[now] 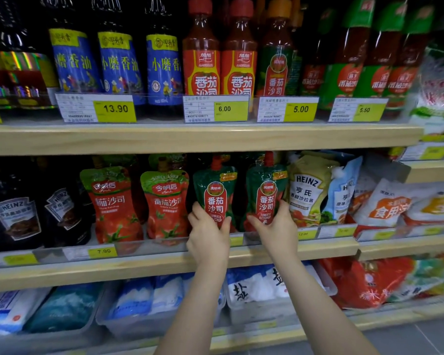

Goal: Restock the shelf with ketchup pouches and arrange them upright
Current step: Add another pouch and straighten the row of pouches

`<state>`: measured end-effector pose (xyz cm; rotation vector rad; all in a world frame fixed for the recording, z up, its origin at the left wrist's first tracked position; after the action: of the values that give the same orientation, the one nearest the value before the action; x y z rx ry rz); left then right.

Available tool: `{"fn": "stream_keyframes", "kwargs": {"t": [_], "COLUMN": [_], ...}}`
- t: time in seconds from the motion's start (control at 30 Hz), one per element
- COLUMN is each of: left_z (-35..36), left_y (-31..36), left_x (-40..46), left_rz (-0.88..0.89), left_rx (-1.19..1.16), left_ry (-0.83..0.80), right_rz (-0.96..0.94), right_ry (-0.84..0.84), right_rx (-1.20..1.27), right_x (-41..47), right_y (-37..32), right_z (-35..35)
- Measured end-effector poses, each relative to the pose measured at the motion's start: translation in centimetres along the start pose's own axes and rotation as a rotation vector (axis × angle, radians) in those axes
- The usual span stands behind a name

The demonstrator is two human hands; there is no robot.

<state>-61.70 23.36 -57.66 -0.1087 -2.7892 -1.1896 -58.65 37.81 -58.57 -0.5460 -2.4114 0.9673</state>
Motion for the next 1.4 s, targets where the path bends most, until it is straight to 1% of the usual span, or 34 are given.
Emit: {"fn": "stream_keyframes", "kwargs": {"t": [0.17, 0.3, 0.4, 0.5, 0.57, 0.6, 0.67, 0.7, 0.77, 0.83, 0.87, 0.9, 0.97, 1.03, 1.1, 1.23, 1.4], "left_z": [0.2, 0.6, 0.8, 0.4, -0.1, -0.5, -2.3, -3.5, -6.5, -9.3, -10.4, -11.1, -11.7, -11.7, -11.6, -11.5, -11.5], "left_y": [0.3, 0.8, 0.7, 0.9, 0.8, 0.3, -1.5, -2.9, -6.2, -9.1, -10.1, -10.8, -11.7, -12.3, -12.7, -13.0, -13.3], "left_x": [0.5, 1.1, 1.3, 1.0, -0.2, -1.3, -3.4, -4.0, -3.6, -2.1, -1.1, -0.2, 1.2, 2.4, 3.5, 4.7, 5.5], "left_rz": [0.006, -0.004, -0.014, 0.003, 0.106, 0.175, 0.308, 0.356, 0.381, 0.324, 0.270, 0.206, 0.078, 0.030, 0.015, 0.004, 0.003], "left_rx": [0.096, 0.184, 0.202, 0.140, 0.019, -0.052, -0.182, -0.214, -0.189, -0.147, -0.131, -0.111, -0.054, -0.027, -0.035, -0.002, -0.004], "left_ry": [0.009, -0.008, -0.022, -0.054, -0.083, -0.078, -0.010, 0.059, 0.243, 0.379, 0.394, 0.376, 0.281, 0.198, 0.159, 0.157, 0.169], "right_rz": [-0.016, 0.010, 0.025, 0.033, 0.022, 0.001, -0.094, -0.158, -0.265, -0.310, -0.319, -0.315, -0.268, -0.207, -0.140, -0.100, -0.081], "right_ry": [0.002, 0.007, 0.012, -0.021, -0.004, 0.035, 0.129, 0.130, -0.006, -0.152, -0.196, -0.226, -0.262, -0.272, -0.276, -0.244, -0.195], "right_rx": [0.011, 0.046, 0.042, 0.064, 0.101, 0.106, 0.098, 0.113, 0.165, 0.183, 0.177, 0.165, 0.144, 0.121, 0.079, -0.142, -0.224], "right_x": [0.2, 0.6, 0.8, 0.7, 0.2, -0.5, -2.5, -3.7, -5.6, -6.6, -6.7, -6.7, -6.5, -6.0, -5.5, -4.8, -4.2], "right_y": [0.1, 0.1, 0.1, 0.0, -0.1, -0.3, -1.0, -1.7, -3.6, -5.7, -6.8, -7.9, -9.8, -11.1, -11.9, -12.4, -12.7], "right_z": [0.2, 0.3, 0.3, 0.3, -0.2, -0.5, -0.8, -0.5, 1.1, 3.4, 4.6, 5.7, 7.5, 8.8, 9.6, 10.2, 10.8]}}
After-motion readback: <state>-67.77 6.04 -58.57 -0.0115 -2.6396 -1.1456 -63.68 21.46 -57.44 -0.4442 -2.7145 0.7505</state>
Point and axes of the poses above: each hand's wrist, its own x-axis towards the middle knuckle, its own z-axis out of the palm, y = z × x, the point moved 2 cm from there along x, towards the middle knuckle, and after that the axes turned 13 degrees about -y, right-handed, at the moved point
